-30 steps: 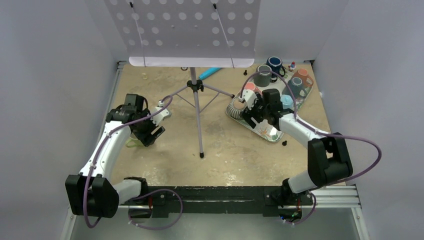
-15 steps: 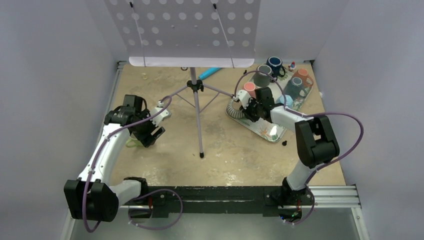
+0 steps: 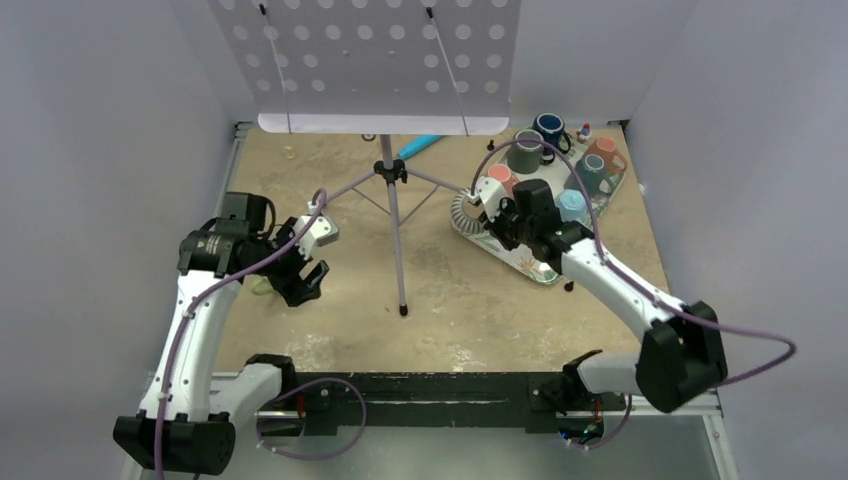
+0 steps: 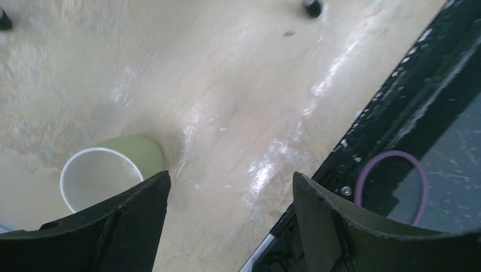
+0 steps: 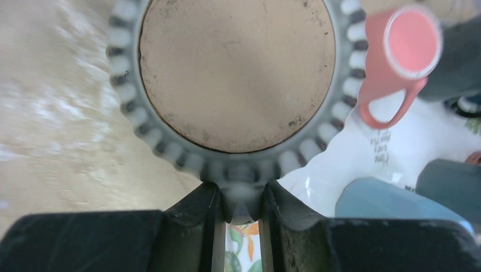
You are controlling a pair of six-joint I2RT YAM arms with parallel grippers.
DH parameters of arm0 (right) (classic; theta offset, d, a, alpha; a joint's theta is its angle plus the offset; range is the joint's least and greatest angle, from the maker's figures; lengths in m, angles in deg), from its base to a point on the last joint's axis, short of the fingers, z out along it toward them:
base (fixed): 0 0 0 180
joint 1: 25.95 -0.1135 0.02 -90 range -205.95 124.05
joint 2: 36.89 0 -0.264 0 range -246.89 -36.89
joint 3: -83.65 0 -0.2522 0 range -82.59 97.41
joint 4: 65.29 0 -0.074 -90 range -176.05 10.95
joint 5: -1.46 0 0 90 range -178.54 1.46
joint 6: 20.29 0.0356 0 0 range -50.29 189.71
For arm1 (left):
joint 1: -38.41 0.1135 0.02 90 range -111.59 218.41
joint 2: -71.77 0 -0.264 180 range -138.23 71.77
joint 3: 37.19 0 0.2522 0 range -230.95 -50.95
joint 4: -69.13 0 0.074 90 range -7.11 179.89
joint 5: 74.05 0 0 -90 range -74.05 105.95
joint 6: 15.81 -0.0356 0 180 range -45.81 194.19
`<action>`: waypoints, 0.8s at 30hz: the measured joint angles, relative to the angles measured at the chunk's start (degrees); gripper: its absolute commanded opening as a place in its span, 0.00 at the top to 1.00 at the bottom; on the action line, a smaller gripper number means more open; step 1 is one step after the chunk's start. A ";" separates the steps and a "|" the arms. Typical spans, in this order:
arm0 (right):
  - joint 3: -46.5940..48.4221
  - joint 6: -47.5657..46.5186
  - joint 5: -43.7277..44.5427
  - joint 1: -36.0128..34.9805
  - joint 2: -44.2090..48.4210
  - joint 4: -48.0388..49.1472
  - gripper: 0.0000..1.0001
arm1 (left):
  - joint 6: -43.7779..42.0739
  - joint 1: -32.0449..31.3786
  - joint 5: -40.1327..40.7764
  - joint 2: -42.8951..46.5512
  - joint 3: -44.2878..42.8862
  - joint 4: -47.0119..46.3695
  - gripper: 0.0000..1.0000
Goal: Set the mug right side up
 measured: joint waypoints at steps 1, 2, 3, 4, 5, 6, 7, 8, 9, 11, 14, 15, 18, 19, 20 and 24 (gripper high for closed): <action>-0.33 1.29 -0.15 -0.85 3.67 -0.33 1.00 | -0.31 0.00 -2.27 0.74 -1.66 1.40 0.15; -0.44 1.97 -0.33 -2.58 5.55 -0.42 1.00 | -0.50 0.00 -4.37 1.40 -2.99 2.69 0.14; -0.72 3.45 -0.90 -4.35 8.70 -0.46 1.00 | -0.74 0.00 -7.54 2.25 -4.96 4.52 0.13; -0.85 4.39 -1.84 -5.40 10.86 -0.68 1.00 | -0.90 0.00 -9.70 2.86 -6.25 5.79 0.12; -1.25 5.64 -3.43 -6.86 13.51 -0.70 1.00 | -0.96 0.00 -12.44 3.54 -7.76 7.43 0.10; -1.95 7.04 -5.44 -8.37 16.28 -0.59 1.00 | -0.94 0.00 -15.21 4.22 -9.25 9.01 0.09; -3.02 8.55 -7.61 -10.01 19.10 0.00 1.00 | -0.92 0.00 -17.29 4.74 -10.38 10.16 0.08; -4.20 9.97 -9.38 -11.61 21.40 1.16 1.00 | -0.66 0.00 -19.93 5.33 -11.67 11.32 0.07; -6.14 12.37 -12.17 -14.32 24.59 3.65 1.00 | -0.26 0.00 -22.53 5.81 -12.83 12.20 0.06; -8.98 16.41 -16.37 -19.15 28.48 8.98 1.00 | 0.92 0.00 -27.63 6.69 -14.82 13.44 0.03; -12.50 22.80 -21.99 -26.29 31.10 21.38 1.00 | 5.70 0.00 -36.63 8.13 -17.05 13.07 0.02; -12.98 24.57 -22.84 -27.78 31.01 25.00 1.00 | 7.82 0.00 -38.95 8.50 -17.33 12.17 0.01; -13.29 29.62 -23.15 -31.54 28.02 37.29 1.00 | 18.25 -0.02 -45.90 10.19 -17.05 4.92 0.01; -13.07 30.71 -22.84 -32.57 26.56 40.37 1.00 | 22.32 -0.04 -47.34 10.97 -16.55 1.38 0.01; -12.48 31.74 -22.58 -33.55 24.92 42.45 1.00 | 25.75 -0.07 -48.41 11.78 -15.87 -1.95 0.02; -8.96 34.71 -21.27 -36.52 17.70 48.13 1.00 | 38.73 -0.17 -51.80 14.16 -14.64 -12.37 0.03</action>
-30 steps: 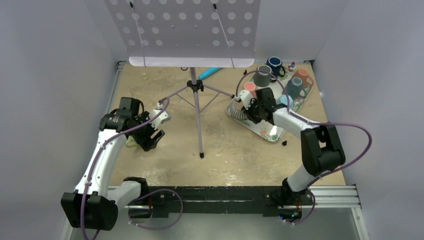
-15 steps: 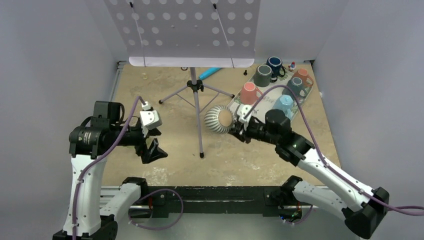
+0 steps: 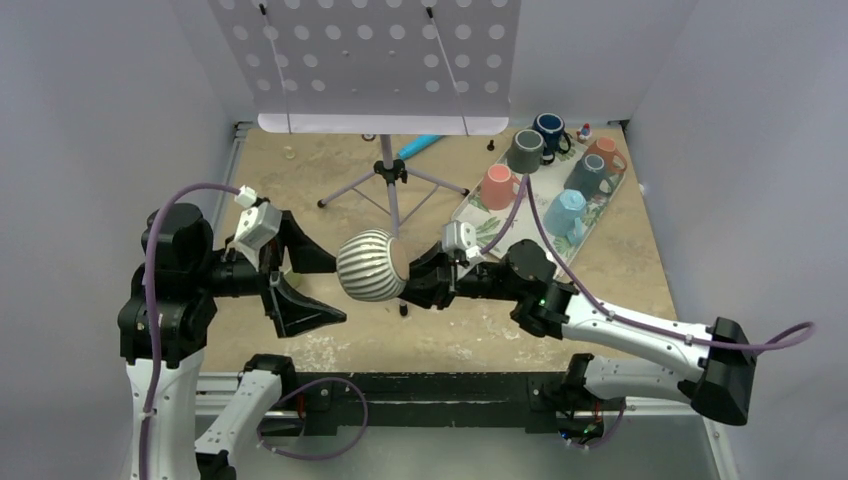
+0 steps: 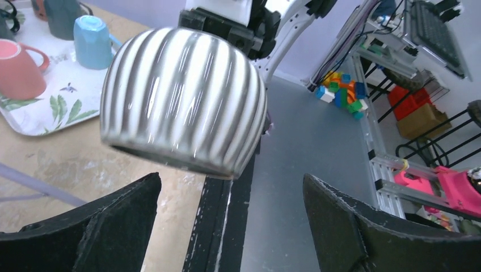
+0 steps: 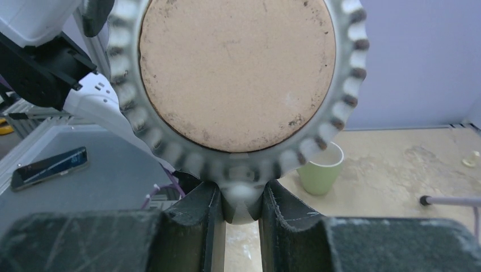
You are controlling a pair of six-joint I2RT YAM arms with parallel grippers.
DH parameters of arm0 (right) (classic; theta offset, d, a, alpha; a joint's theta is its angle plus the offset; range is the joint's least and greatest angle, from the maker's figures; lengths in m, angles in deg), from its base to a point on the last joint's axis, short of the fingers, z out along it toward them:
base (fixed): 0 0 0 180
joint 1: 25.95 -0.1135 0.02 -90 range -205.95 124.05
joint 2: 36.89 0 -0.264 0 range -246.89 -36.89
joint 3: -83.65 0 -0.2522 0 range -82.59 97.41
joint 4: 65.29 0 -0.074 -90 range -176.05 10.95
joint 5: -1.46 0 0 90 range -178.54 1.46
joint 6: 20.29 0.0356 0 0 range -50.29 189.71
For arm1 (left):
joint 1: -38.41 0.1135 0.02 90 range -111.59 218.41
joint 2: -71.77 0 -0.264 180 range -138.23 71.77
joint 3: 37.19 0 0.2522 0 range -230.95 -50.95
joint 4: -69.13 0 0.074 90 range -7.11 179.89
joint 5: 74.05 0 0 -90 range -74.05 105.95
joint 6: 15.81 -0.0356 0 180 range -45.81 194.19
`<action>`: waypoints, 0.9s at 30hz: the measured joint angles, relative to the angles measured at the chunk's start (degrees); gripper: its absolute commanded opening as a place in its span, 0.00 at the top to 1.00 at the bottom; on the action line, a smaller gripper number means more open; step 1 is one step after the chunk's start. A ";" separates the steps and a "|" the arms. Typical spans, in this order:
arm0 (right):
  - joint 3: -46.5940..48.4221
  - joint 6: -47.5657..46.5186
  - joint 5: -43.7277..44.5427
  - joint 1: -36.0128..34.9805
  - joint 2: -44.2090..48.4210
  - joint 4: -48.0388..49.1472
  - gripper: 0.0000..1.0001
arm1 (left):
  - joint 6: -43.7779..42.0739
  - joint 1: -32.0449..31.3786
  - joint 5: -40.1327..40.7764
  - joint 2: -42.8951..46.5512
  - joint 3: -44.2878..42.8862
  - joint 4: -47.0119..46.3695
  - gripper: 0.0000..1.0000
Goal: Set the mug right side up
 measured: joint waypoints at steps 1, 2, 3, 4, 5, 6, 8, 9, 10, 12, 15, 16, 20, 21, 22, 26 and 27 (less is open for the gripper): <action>0.68 0.50 0.07 -0.48 -1.40 1.05 1.00 | 2.73 -0.11 -0.48 0.26 0.22 -2.40 0.03; 1.29 0.90 0.09 -0.90 -2.56 2.01 1.00 | 5.05 -0.17 -0.83 0.42 0.55 -4.48 0.04; 1.81 1.18 0.07 -1.20 -3.54 2.89 1.00 | 7.87 -0.22 -1.01 0.61 1.14 -6.93 0.05; 2.49 1.38 0.04 -1.53 -4.50 3.56 1.00 | 10.38 -0.22 -1.03 0.68 1.75 -9.05 0.06; 3.08 1.51 0.07 -1.75 -5.27 4.04 1.00 | 12.79 -0.22 -0.98 0.70 2.40 -11.06 0.07; 3.80 1.66 0.09 -1.92 -6.14 4.68 1.00 | 15.06 -0.22 -0.94 0.63 2.97 -12.90 0.10; 4.96 1.70 0.37 -2.16 -7.87 6.25 1.00 | 18.67 -0.24 -0.90 0.46 3.91 -15.93 0.19; 5.22 1.73 0.46 -2.21 -8.57 6.84 1.00 | 20.85 -0.26 -0.83 0.42 4.44 -17.86 0.26; 5.55 1.70 0.48 -2.32 -9.49 7.52 1.00 | 22.95 -0.26 -0.70 0.33 4.90 -19.78 0.33; 6.01 1.66 0.92 -2.45 -11.26 8.85 1.00 | 26.75 -0.26 -0.28 0.22 5.51 -22.60 0.56; 6.71 1.53 2.75 -2.03 -13.29 10.88 0.84 | 31.41 -0.33 -0.17 0.09 6.56 -25.22 1.00; 6.75 1.84 3.02 -1.75 -13.55 11.21 0.68 | 31.91 -0.44 -0.33 0.04 6.91 -26.32 1.00; 6.62 1.84 3.63 -2.73 -13.40 8.68 0.07 | 28.17 -1.66 -0.31 -0.33 6.54 -24.70 1.00; 6.38 0.87 4.48 -2.89 -12.83 7.56 0.04 | 24.85 -1.25 1.81 -0.39 6.43 -21.55 1.00; 6.32 0.17 5.70 -2.80 -11.80 5.70 0.03 | 21.53 -1.18 4.70 -0.57 6.27 -18.84 1.00; 5.64 -1.62 14.01 -2.78 -4.83 -3.58 0.01 | 1.51 -2.69 20.59 -1.53 7.39 -5.84 1.00; 5.53 -2.03 16.68 -2.78 -2.95 -6.03 0.01 | -2.62 -3.61 24.06 -1.70 8.33 -3.50 1.00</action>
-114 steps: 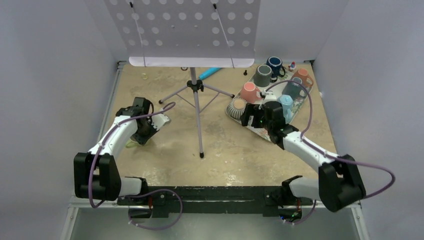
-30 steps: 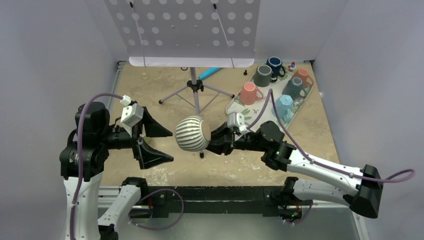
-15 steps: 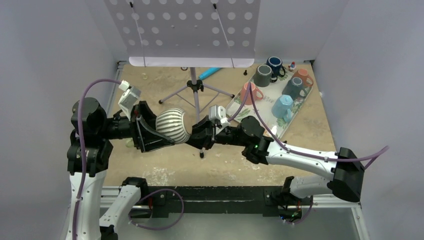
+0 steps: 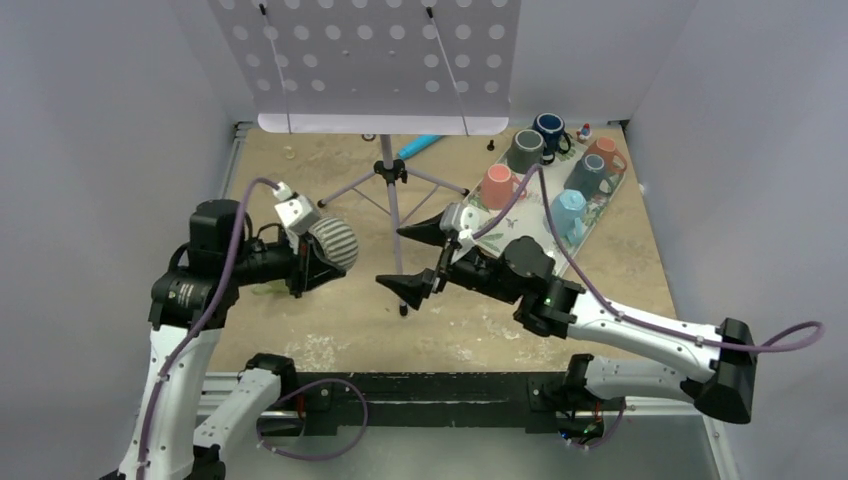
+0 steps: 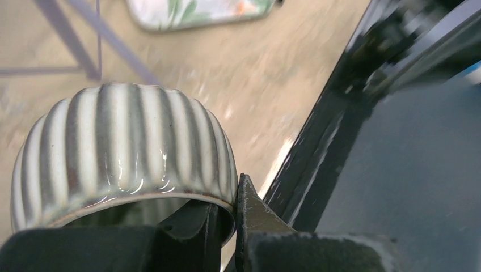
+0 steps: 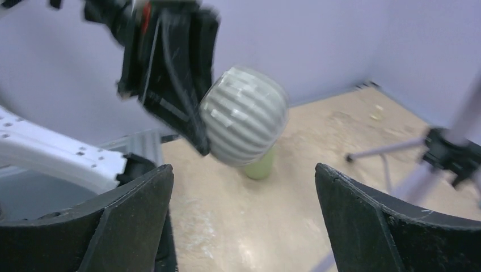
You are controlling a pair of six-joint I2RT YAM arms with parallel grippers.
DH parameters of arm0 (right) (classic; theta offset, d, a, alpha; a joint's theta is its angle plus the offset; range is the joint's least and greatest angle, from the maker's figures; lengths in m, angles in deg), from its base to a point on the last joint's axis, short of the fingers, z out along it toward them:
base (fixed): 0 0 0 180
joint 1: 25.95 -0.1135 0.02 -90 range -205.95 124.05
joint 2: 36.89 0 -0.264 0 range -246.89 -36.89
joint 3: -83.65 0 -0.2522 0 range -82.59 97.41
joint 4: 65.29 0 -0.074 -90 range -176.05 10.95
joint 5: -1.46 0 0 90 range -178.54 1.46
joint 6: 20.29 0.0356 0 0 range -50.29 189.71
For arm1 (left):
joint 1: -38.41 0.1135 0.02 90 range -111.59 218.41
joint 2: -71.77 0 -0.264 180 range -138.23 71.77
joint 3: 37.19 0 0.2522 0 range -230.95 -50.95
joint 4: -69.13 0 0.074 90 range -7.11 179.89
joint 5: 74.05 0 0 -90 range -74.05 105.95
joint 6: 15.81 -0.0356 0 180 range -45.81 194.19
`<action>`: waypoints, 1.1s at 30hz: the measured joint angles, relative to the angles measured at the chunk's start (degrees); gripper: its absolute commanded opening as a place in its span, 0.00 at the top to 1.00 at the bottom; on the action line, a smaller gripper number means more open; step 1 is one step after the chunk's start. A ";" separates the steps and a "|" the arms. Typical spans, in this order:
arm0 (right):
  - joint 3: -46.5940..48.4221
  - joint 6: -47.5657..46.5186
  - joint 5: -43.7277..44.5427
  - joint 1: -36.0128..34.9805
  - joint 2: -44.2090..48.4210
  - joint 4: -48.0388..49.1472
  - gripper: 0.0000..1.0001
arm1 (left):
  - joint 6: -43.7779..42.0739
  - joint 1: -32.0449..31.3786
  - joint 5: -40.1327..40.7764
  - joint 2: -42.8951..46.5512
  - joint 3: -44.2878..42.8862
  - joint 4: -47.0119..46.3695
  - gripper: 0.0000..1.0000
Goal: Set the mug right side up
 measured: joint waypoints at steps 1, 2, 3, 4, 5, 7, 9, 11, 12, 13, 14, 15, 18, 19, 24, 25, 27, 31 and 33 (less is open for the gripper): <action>-0.11 -0.20 2.14 0.02 1.38 -1.86 0.01 | -3.41 -1.16 2.97 -0.31 0.96 2.03 1.00; -0.37 -0.28 5.29 0.09 3.02 -3.98 0.01 | -7.15 -2.99 6.99 -1.07 2.16 4.42 1.00; -0.72 -0.26 8.57 0.22 4.52 -6.12 0.01 | -10.32 -5.18 10.91 -2.47 3.34 6.82 1.00; -1.07 -0.20 11.06 0.46 5.62 -7.82 0.01 | -12.44 -6.91 13.79 -4.07 4.20 8.50 1.00; -1.60 0.17 15.04 0.98 6.91 -10.36 0.01 | -14.93 -9.38 17.88 -6.97 5.31 10.40 1.00; -2.49 1.22 20.52 2.62 8.35 -14.05 0.01 | -17.57 -12.17 23.37 -11.56 6.95 11.63 1.00; -3.78 2.89 25.53 6.43 9.53 -18.36 0.01 | -19.80 -15.02 29.38 -16.85 9.55 10.88 1.00; -5.20 4.26 28.33 12.22 10.27 -22.08 0.01 | -21.55 -17.33 33.94 -20.72 11.87 10.43 1.00; -6.23 4.76 29.11 16.26 10.73 -23.58 0.01 | -22.34 -18.29 35.60 -22.29 12.61 10.38 1.00; -7.61 5.14 30.05 21.53 11.28 -25.16 0.01 | -23.06 -19.02 36.79 -23.85 12.92 10.47 1.00; -8.59 5.29 30.77 25.42 11.63 -26.01 0.01 | -23.56 -19.50 37.53 -25.14 12.92 10.47 1.00; -9.94 5.51 31.67 30.64 12.02 -27.15 0.01 | -24.39 -19.93 38.36 -27.15 12.92 9.97 1.00; -12.15 5.16 32.44 39.74 12.33 -28.02 0.01 | -26.29 -20.20 39.95 -32.39 13.05 7.78 1.00; -12.37 4.61 31.69 42.01 12.02 -28.06 0.01 | -26.91 -20.20 40.46 -33.90 13.29 6.78 1.00; -10.27 0.04 23.15 46.07 5.09 -25.16 0.01 | -30.53 -20.17 41.48 -37.59 15.47 2.69 1.00; -8.81 -0.57 20.92 46.53 2.25 -24.55 0.02 | -31.04 -20.17 41.48 -37.70 15.61 2.23 0.93; -5.16 -2.08 17.31 47.71 -4.04 -23.82 0.02 | -31.85 -20.17 41.46 -38.03 15.63 1.53 0.81; 0.72 -7.63 13.05 49.94 -13.75 -22.71 0.01 | -33.86 -20.17 41.55 -38.82 15.93 -0.31 0.59; 1.79 -11.02 11.15 50.75 -16.70 -21.97 0.02 | -34.69 -20.17 41.51 -38.75 16.28 -0.92 0.54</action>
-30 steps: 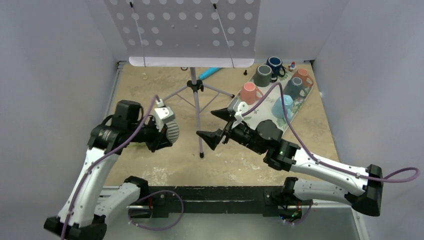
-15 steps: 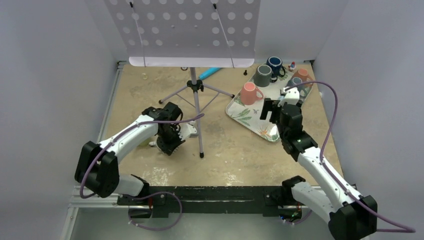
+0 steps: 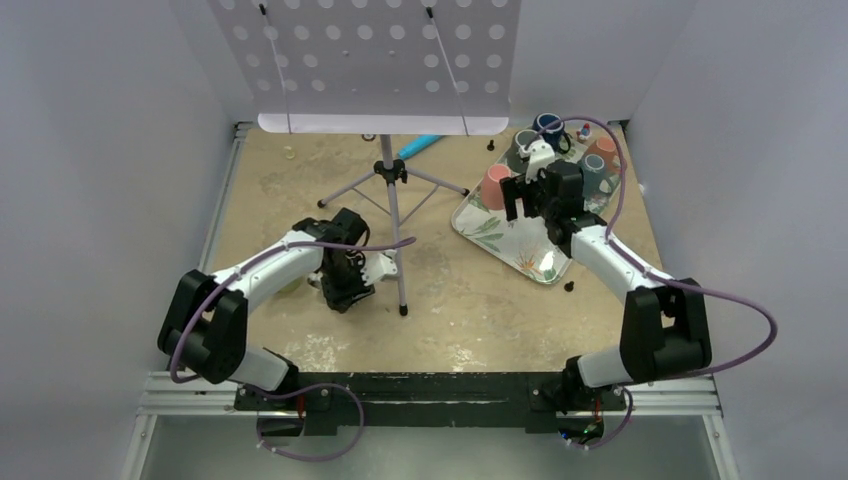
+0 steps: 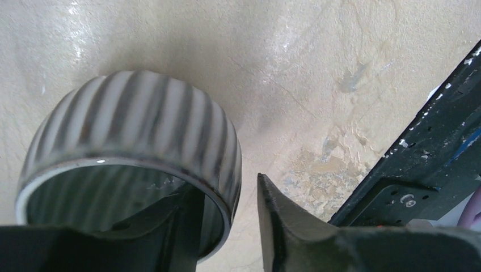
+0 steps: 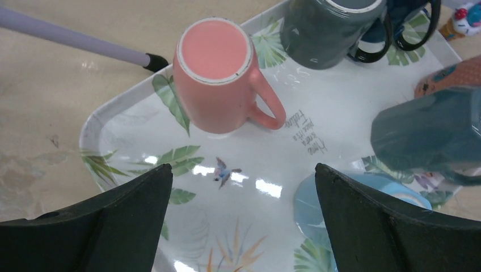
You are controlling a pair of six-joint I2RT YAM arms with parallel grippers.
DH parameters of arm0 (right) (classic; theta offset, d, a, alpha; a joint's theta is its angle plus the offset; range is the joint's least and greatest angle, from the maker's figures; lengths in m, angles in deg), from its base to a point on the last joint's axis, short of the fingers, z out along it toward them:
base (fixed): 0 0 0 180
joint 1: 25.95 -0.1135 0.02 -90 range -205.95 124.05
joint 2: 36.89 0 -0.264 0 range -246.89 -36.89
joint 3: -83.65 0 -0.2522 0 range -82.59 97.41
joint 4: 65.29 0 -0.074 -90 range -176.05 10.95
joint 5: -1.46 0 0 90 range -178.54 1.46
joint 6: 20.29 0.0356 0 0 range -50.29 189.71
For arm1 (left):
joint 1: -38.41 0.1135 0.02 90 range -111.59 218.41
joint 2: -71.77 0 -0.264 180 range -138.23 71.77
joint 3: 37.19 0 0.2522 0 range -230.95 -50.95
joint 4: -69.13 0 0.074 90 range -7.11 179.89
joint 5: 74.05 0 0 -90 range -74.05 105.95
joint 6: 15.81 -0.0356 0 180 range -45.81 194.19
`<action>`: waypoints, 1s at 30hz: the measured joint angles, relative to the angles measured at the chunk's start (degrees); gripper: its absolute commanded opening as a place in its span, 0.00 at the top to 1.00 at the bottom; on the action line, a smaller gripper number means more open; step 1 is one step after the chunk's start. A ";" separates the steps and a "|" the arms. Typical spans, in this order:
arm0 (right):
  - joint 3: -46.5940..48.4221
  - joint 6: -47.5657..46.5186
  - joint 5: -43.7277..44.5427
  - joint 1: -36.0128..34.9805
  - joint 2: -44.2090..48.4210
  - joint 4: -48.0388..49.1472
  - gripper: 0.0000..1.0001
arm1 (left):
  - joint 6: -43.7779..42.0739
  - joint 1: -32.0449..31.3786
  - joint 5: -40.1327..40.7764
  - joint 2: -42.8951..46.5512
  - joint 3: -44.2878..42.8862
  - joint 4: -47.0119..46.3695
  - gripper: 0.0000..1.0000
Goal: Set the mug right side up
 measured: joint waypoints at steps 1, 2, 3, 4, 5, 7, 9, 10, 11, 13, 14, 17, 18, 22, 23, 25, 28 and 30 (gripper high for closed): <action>0.35 -2.38 -1.57 0.61 -1.33 0.07 0.02 | -0.35 0.00 0.00 0.13 0.15 0.04 0.52; 0.50 -4.02 -2.64 0.90 -2.10 0.07 0.03 | -0.55 0.00 0.00 0.46 0.26 0.28 0.51; 0.83 -6.32 -3.76 1.27 -2.89 -0.13 0.04 | -0.68 0.00 0.00 1.09 0.28 0.61 0.50; 1.42 -8.70 -4.61 1.57 -3.76 -0.28 0.05 | -0.70 0.00 0.00 2.10 0.26 0.81 0.50; 2.12 -10.64 -5.42 1.86 -4.57 -0.35 0.06 | -0.68 0.00 0.00 3.32 0.26 1.09 0.49; 5.25 -16.33 -7.32 2.47 -7.45 -1.60 0.08 | -0.68 0.00 -0.17 7.50 0.17 2.21 0.47; 8.33 -20.70 -8.81 2.91 -10.16 -3.08 0.15 | -0.63 0.00 -0.70 11.80 -0.09 3.45 0.46; 10.08 -23.04 -9.68 3.15 -11.76 -3.93 0.18 | -0.57 0.00 -1.03 14.19 -0.24 3.96 0.46; 11.74 -25.33 -10.36 3.32 -13.31 -5.01 0.19 | -0.42 0.00 -1.38 16.37 -0.37 4.35 0.46; 14.97 -28.92 -11.37 3.65 -16.17 -7.93 0.19 | -0.11 0.00 -2.21 19.69 -0.42 4.85 0.46; 17.09 -30.95 -11.69 3.82 -18.01 -9.79 0.19 | 0.00 0.00 -2.64 21.18 -0.42 5.09 0.46; 20.65 -35.12 -12.63 4.33 -21.49 -13.27 0.20 | 0.94 0.00 -3.52 23.47 -0.42 5.55 0.46; 21.20 -36.11 -12.85 4.46 -22.10 -13.97 0.20 | 1.16 0.00 -3.54 23.74 -0.39 5.60 0.46; 23.85 -40.04 -13.77 5.11 -24.81 -17.20 0.27 | 1.77 0.00 -3.50 23.67 0.11 5.09 0.46; 24.94 -40.74 -14.10 5.18 -25.79 -18.16 0.32 | 1.95 0.00 -3.45 23.50 0.26 4.90 0.46; 27.76 -42.01 -14.67 5.46 -28.50 -19.63 0.45 | 2.32 0.00 -3.39 22.93 0.26 4.57 0.46; 29.44 -43.23 -16.00 5.81 -31.54 -20.83 0.50 | 2.40 0.00 -3.17 22.10 0.26 4.00 0.46; 29.42 -43.74 -16.81 5.88 -32.61 -21.94 0.56 | 2.40 0.00 -3.08 22.01 0.28 3.54 0.46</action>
